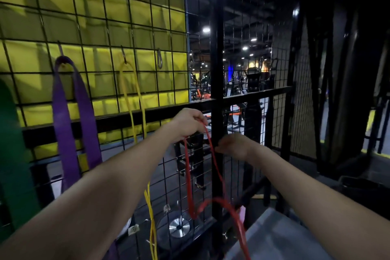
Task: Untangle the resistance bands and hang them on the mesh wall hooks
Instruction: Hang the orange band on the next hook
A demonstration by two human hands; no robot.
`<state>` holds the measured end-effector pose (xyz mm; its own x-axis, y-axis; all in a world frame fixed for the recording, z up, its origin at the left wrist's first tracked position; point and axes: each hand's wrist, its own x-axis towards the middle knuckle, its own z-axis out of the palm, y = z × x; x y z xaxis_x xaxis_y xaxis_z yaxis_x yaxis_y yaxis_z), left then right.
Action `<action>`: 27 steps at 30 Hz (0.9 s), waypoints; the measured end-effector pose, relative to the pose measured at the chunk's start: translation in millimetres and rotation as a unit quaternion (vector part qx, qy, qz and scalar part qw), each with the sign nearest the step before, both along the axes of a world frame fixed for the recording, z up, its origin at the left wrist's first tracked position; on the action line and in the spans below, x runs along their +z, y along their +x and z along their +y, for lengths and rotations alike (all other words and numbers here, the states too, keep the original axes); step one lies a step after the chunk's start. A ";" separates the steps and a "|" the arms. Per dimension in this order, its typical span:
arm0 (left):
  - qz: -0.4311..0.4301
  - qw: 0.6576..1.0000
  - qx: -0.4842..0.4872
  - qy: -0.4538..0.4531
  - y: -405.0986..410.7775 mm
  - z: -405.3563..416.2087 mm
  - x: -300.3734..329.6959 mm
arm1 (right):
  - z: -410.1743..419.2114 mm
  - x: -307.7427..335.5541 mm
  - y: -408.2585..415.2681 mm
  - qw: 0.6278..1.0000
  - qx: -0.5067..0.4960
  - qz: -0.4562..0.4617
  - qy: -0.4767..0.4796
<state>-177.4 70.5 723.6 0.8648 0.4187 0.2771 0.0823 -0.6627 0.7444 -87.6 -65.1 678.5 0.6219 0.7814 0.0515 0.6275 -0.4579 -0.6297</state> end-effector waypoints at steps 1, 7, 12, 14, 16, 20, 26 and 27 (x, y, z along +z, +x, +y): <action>0.004 1.000 -0.010 0.004 3.3 -5.6 1.0 | 2.3 6.4 -2.2 0.996 0.025 0.040 0.071; -0.013 0.998 -0.045 -0.039 15.7 -17.4 0.4 | -6.8 27.6 -5.3 0.972 -0.003 0.117 0.202; 0.010 0.997 -0.068 -0.035 6.7 -10.8 -16.8 | -12.6 49.3 1.5 0.946 -0.054 0.133 0.292; 0.047 0.996 -0.078 -0.018 -0.8 -6.0 -29.8 | -13.7 57.7 4.6 0.929 -0.078 0.156 0.327; 0.084 0.992 -0.087 -0.022 -9.0 4.2 -43.7 | -17.3 63.7 10.1 0.910 -0.105 0.175 0.362; 0.009 0.980 -0.069 -0.186 -26.6 23.5 -39.6 | -20.7 66.6 16.8 0.911 -0.136 0.151 0.358; -0.117 0.977 -0.027 -0.177 -32.8 26.9 30.4 | 14.8 67.9 -7.2 0.954 -0.037 0.093 0.284; -0.125 0.978 -0.018 -0.168 -31.2 27.2 38.4 | 22.5 70.0 -12.1 0.954 -0.012 0.097 0.284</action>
<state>-208.6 97.7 761.9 0.8034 0.4926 0.3345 -0.1499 -0.3764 0.9143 -99.7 -42.5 748.6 0.6807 0.6461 0.3452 0.4681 -0.0212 -0.8834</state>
